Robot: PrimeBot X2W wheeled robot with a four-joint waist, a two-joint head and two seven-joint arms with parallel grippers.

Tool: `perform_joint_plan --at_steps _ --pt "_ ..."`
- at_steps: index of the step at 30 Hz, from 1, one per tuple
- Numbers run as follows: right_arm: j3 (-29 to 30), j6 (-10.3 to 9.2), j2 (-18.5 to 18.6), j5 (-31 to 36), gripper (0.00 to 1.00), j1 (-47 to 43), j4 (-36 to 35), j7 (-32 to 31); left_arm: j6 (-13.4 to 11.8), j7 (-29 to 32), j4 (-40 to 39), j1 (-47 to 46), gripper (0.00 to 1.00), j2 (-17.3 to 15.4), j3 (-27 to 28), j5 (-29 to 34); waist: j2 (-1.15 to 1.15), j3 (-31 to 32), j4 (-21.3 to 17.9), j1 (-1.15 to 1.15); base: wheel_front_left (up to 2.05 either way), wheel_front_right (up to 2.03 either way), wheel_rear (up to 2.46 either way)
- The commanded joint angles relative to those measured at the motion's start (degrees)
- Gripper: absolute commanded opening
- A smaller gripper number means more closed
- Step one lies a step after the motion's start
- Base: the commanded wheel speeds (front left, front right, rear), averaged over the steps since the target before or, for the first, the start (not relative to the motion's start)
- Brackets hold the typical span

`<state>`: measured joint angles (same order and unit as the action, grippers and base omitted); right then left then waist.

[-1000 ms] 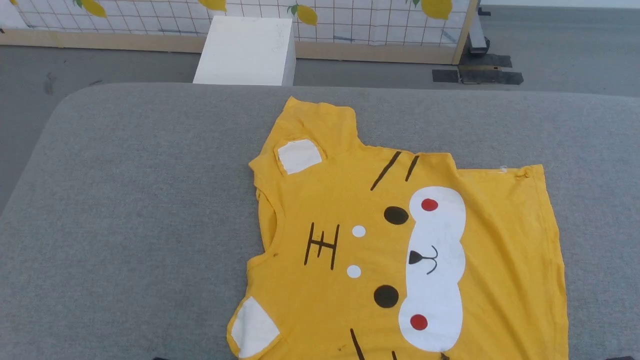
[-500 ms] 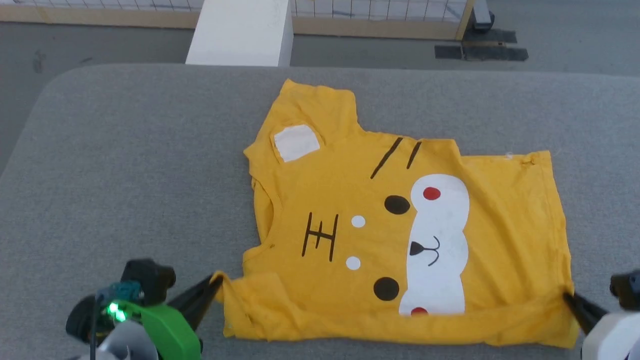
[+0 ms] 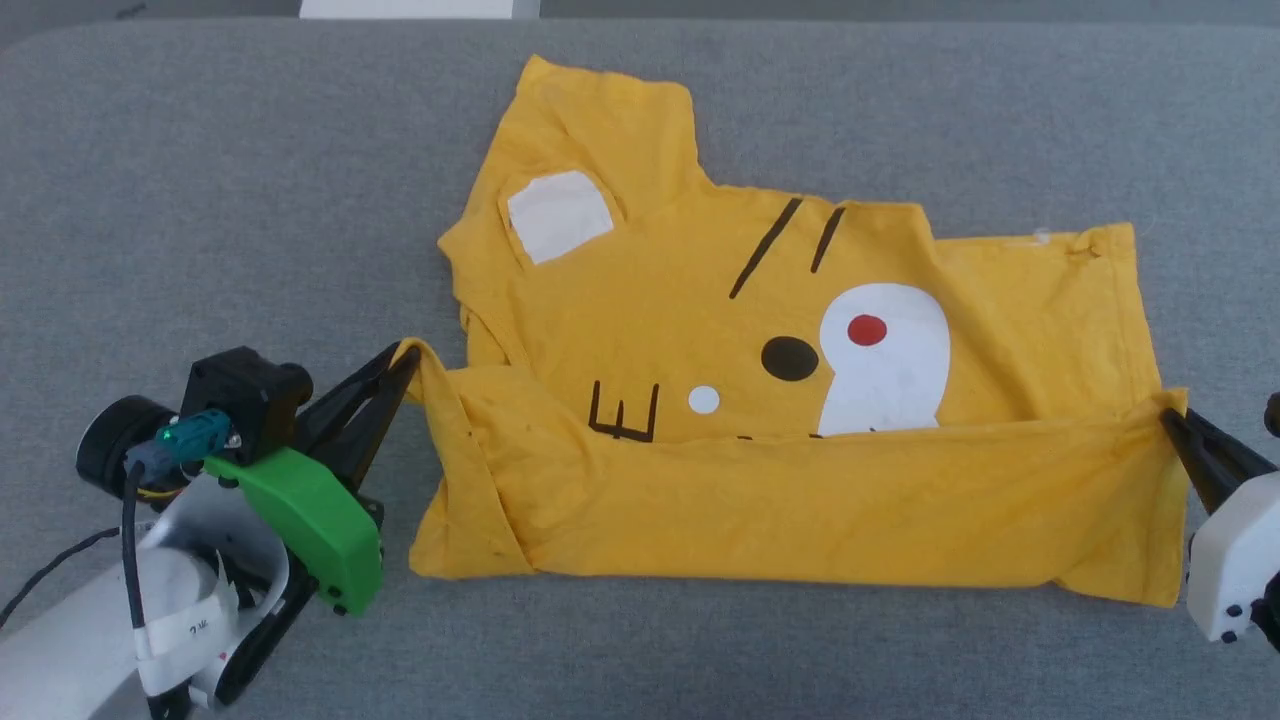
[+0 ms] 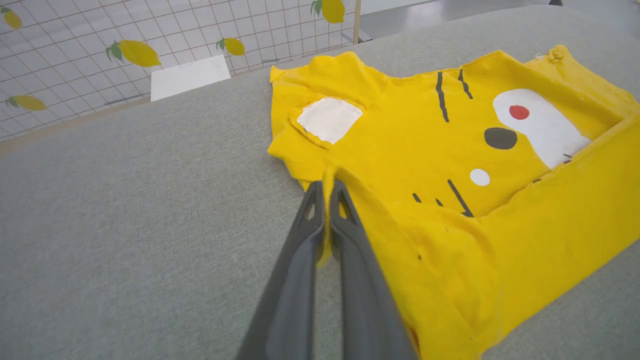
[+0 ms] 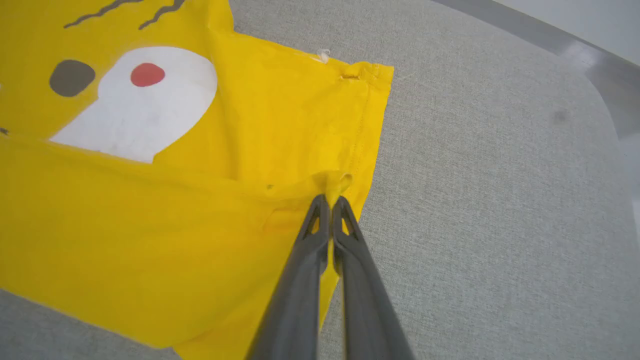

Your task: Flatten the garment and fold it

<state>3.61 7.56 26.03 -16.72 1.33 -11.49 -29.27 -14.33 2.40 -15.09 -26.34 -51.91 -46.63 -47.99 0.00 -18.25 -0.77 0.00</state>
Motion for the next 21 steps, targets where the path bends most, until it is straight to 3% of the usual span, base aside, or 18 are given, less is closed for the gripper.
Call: perform_joint_plan --at_steps 1,9,14,15,16,17,20,21 --pt "-0.2 -0.08 -0.4 0.6 0.0 1.3 0.5 0.0 0.9 -0.9 1.0 -1.2 0.0 1.2 0.3 -0.1 0.0 -2.8 -0.6 0.0 0.0 0.0 0.0" --pt "-3.1 -0.08 -1.4 0.8 0.0 3.9 5.0 -0.1 5.7 -4.3 10.7 -2.3 0.0 7.0 -1.2 -1.5 0.0 -5.4 -0.5 0.0 0.0 0.0 0.0" --pt "-3.6 -0.08 -1.8 0.4 0.03 5.0 7.4 0.3 7.9 -3.1 17.0 -2.9 0.0 9.5 -2.8 -2.7 0.0 -5.5 -0.5 0.0 0.0 0.0 0.0" --pt "-3.7 -0.08 -1.9 0.4 0.47 5.2 7.8 0.3 8.2 -2.6 18.0 -2.9 0.02 9.8 -3.1 -2.9 0.0 -5.3 -0.5 0.0 0.0 0.0 0.0" --pt "-3.7 -0.08 -1.9 0.4 1.0 5.3 8.0 0.3 8.5 -2.5 18.7 -3.0 0.14 10.0 -3.3 -3.0 0.0 -5.1 -0.5 0.0 0.0 0.0 0.0" --pt "-3.7 -0.08 -2.0 0.3 1.0 5.4 8.2 0.4 8.7 -2.7 19.4 -3.1 0.29 10.4 -3.3 -3.2 0.0 -4.8 -0.4 0.0 0.0 0.0 0.0" --pt "-3.5 -0.08 -2.3 0.1 1.0 5.3 8.5 0.8 9.2 -3.7 20.9 -3.2 0.45 11.4 -3.0 -3.7 0.0 -3.7 -0.2 0.0 0.0 0.0 0.0" --pt "-3.4 -0.08 -2.5 -0.1 1.0 5.1 8.5 1.0 9.3 -4.2 21.1 -3.1 0.71 11.8 -2.8 -4.1 0.0 -3.2 -0.1 0.0 0.0 0.0 0.0"
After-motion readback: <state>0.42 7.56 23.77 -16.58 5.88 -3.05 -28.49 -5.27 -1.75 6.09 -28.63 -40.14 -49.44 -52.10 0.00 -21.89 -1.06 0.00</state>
